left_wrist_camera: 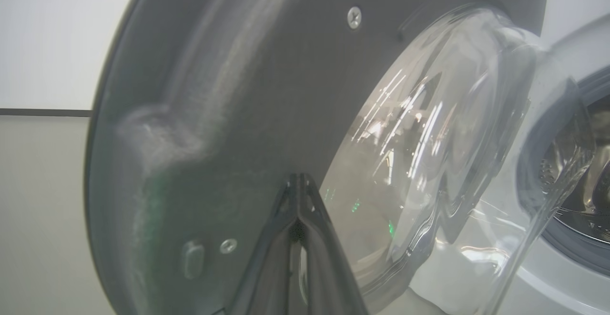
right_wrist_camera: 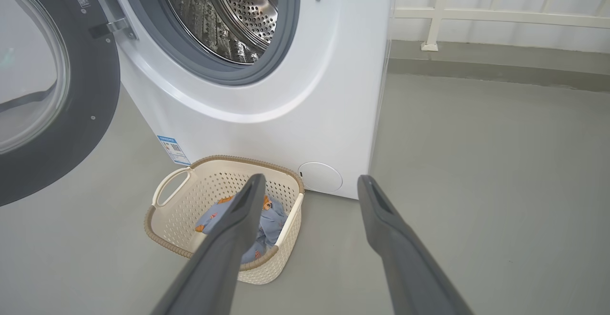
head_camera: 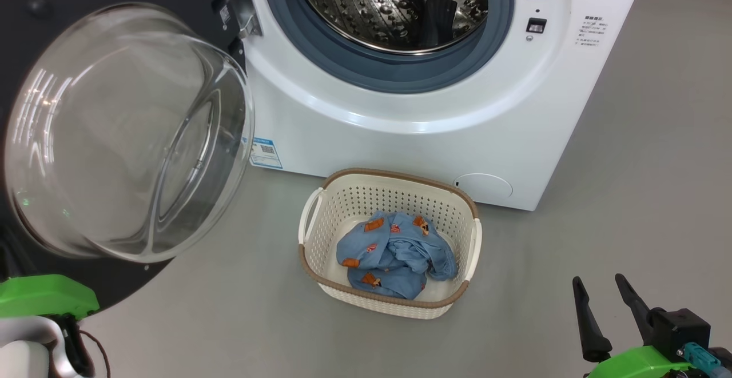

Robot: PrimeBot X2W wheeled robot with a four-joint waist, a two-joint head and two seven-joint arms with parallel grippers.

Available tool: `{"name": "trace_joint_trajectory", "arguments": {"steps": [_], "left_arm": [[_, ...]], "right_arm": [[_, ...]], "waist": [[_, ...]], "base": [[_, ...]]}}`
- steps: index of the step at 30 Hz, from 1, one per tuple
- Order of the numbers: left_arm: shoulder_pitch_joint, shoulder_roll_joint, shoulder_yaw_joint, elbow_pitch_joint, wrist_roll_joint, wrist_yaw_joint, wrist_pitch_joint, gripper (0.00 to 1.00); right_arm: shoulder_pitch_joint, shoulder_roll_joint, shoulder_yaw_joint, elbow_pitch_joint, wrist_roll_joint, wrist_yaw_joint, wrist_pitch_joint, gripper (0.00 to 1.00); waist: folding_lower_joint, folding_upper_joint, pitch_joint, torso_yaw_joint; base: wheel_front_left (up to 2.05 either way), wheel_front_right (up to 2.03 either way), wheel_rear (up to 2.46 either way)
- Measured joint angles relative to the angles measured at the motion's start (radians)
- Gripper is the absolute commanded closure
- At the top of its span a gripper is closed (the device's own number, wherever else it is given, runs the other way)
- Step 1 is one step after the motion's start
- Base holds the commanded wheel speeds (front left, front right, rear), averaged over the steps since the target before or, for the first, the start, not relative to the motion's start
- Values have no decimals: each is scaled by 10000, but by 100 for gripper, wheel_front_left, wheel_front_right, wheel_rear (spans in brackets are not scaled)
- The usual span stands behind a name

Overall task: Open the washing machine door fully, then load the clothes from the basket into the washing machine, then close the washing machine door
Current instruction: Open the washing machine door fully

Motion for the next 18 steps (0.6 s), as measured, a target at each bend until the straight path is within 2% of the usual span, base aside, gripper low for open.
{"name": "trace_joint_trajectory", "arguments": {"steps": [4, 11, 18], "left_arm": [[185, -194, 102, -341, 245, -94, 0, 100], [1098, -627, 65, -1187, 715, -510, 0, 100], [2223, -1135, -832, -2485, 1430, -861, 0, 100]], "right_arm": [[1, 2, 2, 23, -2, 0, -2, 0], [5, 2, 0, 127, 0, 0, -73, 0], [44, 4, 77, 128, -2, 0, -73, 0]], "waist": [[0, 0, -93, 5], [-1, 0, -343, -13], [-2, 0, -642, -236]], "base": [[0, 0, 0], [0, 0, 0], [0, 0, 0]]}}
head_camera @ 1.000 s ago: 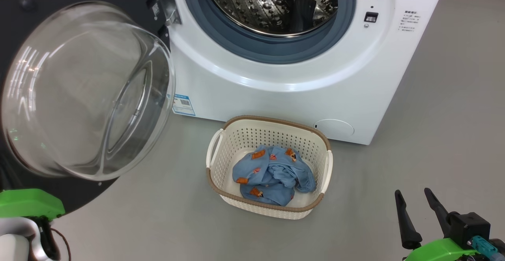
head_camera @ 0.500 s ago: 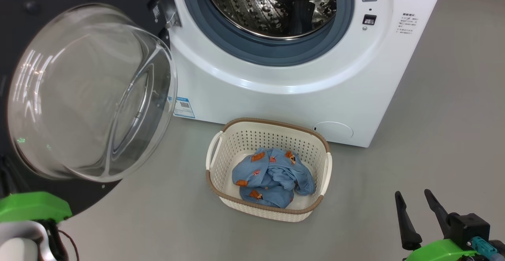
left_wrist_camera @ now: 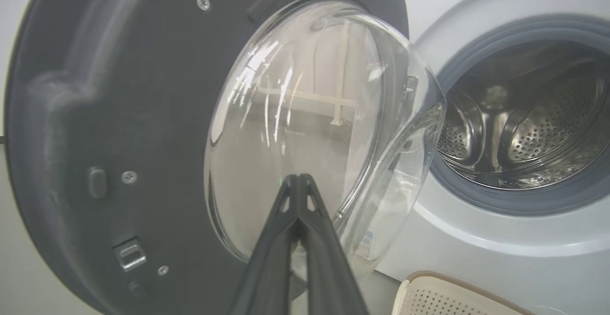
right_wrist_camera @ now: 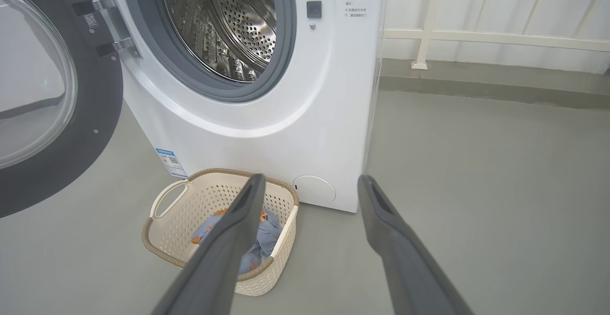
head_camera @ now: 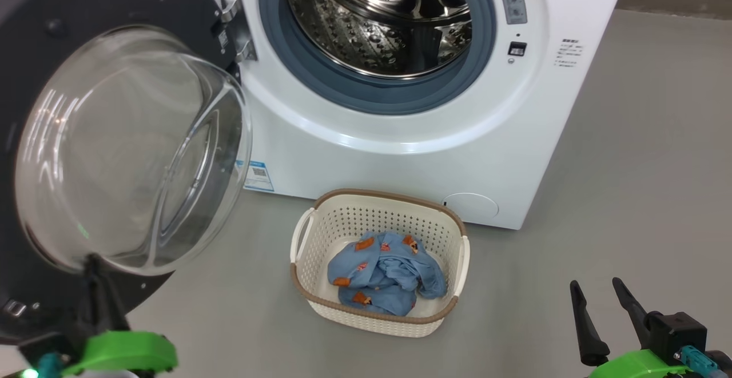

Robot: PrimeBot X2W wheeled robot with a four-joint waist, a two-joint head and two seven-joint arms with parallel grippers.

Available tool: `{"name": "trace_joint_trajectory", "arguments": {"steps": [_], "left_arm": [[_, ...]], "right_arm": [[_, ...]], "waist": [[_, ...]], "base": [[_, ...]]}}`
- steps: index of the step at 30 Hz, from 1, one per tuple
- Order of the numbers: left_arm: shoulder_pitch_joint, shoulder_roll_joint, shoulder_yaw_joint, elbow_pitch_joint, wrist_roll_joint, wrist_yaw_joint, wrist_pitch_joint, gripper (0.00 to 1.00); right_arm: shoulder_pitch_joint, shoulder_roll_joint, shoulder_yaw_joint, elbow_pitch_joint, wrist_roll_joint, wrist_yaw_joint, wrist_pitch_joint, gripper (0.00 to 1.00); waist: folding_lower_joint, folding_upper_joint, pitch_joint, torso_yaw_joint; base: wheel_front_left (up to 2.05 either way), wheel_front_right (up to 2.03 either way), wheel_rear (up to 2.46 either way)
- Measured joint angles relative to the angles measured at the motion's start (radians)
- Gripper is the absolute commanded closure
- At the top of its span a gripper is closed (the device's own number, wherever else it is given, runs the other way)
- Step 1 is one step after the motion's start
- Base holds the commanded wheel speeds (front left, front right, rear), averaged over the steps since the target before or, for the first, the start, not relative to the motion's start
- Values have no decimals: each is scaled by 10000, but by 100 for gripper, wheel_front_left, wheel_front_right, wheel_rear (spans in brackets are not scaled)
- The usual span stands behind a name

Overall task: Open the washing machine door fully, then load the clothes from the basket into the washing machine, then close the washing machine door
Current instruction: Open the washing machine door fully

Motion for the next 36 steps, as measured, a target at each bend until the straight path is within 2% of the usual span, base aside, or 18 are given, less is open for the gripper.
{"name": "trace_joint_trajectory", "arguments": {"steps": [3, 4, 5, 6, 7, 11, 13, 15, 28, 36], "left_arm": [[220, -56, -474, -253, 155, -251, 2, 100], [266, -61, -633, -303, 194, -284, 15, 92], [303, -92, -777, -345, 251, -318, 29, 78], [327, -134, -909, -380, 288, -378, 94, 70], [328, -192, -1003, -384, 290, -453, 173, 69], [327, -339, -1258, -393, 305, -541, 196, 37], [327, -418, -1310, -389, 278, -637, 196, 11], [327, -447, -1371, -387, 278, -717, 192, 0], [394, -491, -1877, -234, 217, -1164, 173, 0], [398, -410, -1946, 198, 222, -1162, 163, 0]], "right_arm": [[11, 0, -12, -63, -13, 0, 2, 0], [17, 0, -8, -92, -13, 0, 6, 0], [38, 0, -10, -142, -15, 0, 19, 0], [73, 0, -13, -186, -17, 0, 23, 0], [112, 0, -17, -215, -23, 0, 46, 0], [202, 0, -17, -251, -31, 0, 56, 0], [202, 0, -6, -265, -29, 0, 61, 0], [202, 0, 2, -268, -29, 0, 61, 0], [198, 6, -238, -476, -203, 0, 109, 0], [198, 4, -453, -543, -263, 0, 132, 0]], "waist": [[0, 0, -68, -157], [0, 0, -87, -215], [0, 0, -106, -280], [0, 0, -123, -344], [0, 0, -138, -409], [0, 0, -169, -688], [0, 0, -182, -837], [0, 0, -201, -1001], [1, 0, -278, -2245], [1, 0, -268, -2698]], "base": [[0, 0, 0], [0, 0, 0], [0, 0, 0], [0, 0, 0], [0, 0, 0], [0, 0, 0], [0, 0, 0], [0, 0, 0], [0, 0, 0], [0, 0, 0]]}}
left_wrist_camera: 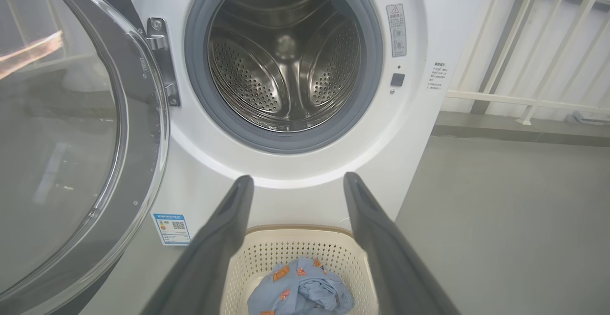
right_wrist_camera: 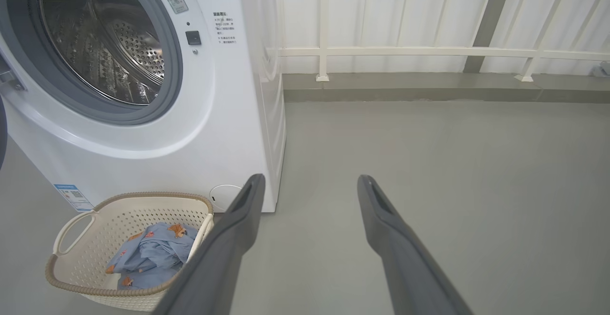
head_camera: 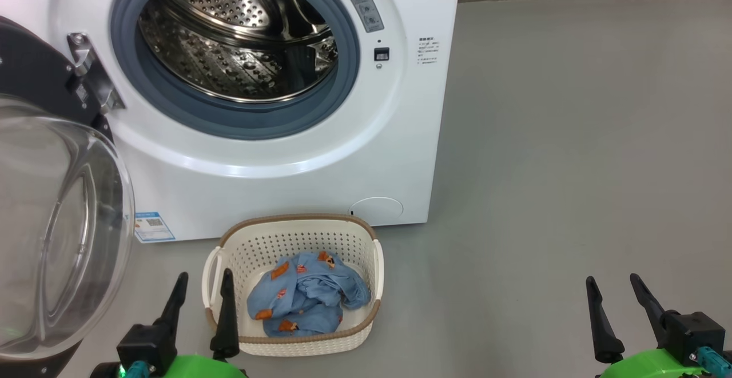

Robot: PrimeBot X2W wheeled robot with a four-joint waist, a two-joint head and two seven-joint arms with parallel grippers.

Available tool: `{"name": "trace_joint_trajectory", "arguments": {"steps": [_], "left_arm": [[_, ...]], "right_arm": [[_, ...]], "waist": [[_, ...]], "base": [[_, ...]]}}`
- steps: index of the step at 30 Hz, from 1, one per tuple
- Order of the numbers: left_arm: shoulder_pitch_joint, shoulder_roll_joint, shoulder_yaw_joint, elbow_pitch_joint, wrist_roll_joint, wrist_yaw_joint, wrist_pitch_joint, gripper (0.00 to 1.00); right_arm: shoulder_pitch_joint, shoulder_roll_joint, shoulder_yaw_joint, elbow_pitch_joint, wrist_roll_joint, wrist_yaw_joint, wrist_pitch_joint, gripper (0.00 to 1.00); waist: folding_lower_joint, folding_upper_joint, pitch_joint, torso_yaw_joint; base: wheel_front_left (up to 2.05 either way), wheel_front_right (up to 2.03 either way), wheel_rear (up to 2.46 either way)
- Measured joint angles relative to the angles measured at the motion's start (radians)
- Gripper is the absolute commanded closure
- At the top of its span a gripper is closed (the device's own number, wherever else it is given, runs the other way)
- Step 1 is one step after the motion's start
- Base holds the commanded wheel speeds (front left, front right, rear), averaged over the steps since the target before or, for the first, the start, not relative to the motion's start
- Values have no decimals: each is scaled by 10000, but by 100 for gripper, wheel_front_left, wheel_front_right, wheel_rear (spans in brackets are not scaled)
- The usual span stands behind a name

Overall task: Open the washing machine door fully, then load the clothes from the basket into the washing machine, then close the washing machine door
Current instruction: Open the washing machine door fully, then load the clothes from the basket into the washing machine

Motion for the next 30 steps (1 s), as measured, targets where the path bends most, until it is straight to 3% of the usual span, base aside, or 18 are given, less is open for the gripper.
{"name": "trace_joint_trajectory", "arguments": {"steps": [30], "left_arm": [[-43, -73, -6, 416, 205, -73, -92, 0]], "right_arm": [[0, 0, 146, 44, 6, 0, 0, 0]], "waist": [[0, 0, -39, 100]], "base": [[0, 0, 0]]}}
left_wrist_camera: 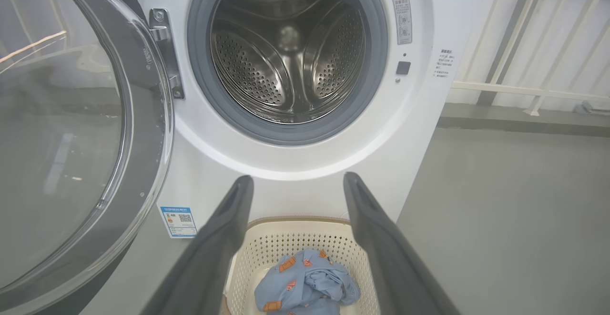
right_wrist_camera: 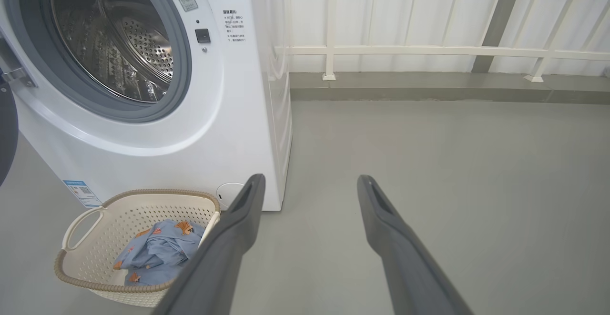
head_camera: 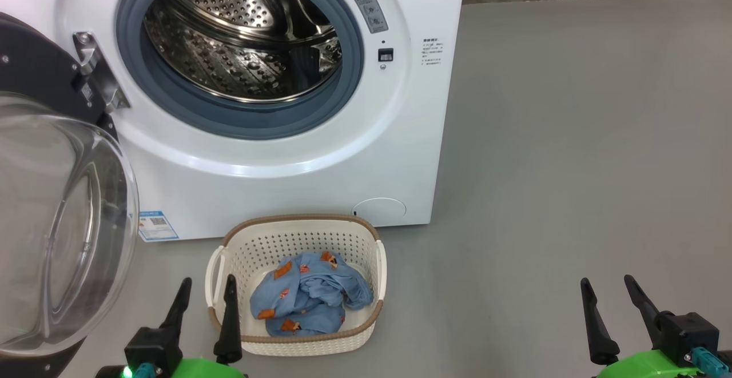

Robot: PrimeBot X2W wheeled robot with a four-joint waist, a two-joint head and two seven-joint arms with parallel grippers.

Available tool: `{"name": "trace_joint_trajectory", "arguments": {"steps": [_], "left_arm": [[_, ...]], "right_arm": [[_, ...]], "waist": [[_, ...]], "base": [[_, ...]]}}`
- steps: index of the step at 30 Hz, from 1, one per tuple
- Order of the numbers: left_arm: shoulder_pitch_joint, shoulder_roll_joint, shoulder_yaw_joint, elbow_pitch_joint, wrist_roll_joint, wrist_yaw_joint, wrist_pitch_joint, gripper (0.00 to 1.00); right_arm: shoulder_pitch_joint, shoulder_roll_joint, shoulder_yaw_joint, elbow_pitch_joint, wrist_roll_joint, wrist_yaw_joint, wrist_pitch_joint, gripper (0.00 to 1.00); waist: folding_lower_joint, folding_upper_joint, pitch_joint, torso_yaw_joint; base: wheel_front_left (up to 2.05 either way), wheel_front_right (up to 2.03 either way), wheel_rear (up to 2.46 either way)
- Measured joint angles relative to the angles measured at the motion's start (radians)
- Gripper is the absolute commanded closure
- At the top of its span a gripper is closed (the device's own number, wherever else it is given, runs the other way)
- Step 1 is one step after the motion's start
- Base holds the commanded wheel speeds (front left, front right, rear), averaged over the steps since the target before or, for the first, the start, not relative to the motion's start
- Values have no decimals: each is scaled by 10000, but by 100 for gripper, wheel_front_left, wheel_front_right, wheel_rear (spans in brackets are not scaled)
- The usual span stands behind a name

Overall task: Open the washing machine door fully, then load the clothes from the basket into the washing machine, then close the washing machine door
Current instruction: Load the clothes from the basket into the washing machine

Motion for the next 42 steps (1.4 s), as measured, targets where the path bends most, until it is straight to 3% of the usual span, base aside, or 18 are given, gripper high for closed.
{"name": "trace_joint_trajectory", "arguments": {"steps": [23, 42], "left_arm": [[-161, -2, -196, 268, 58, 2, 0, 0], [-170, -6, -286, 263, 130, 104, 0, 0]], "right_arm": [[1, 0, 50, 50, 86, 0, 0, 0], [-11, 0, 73, 54, 86, 0, 0, 0]], "waist": [[1, 0, 82, 24], [0, 0, 283, 38]], "base": [[106, -106, 0], [4, -4, 0]]}}
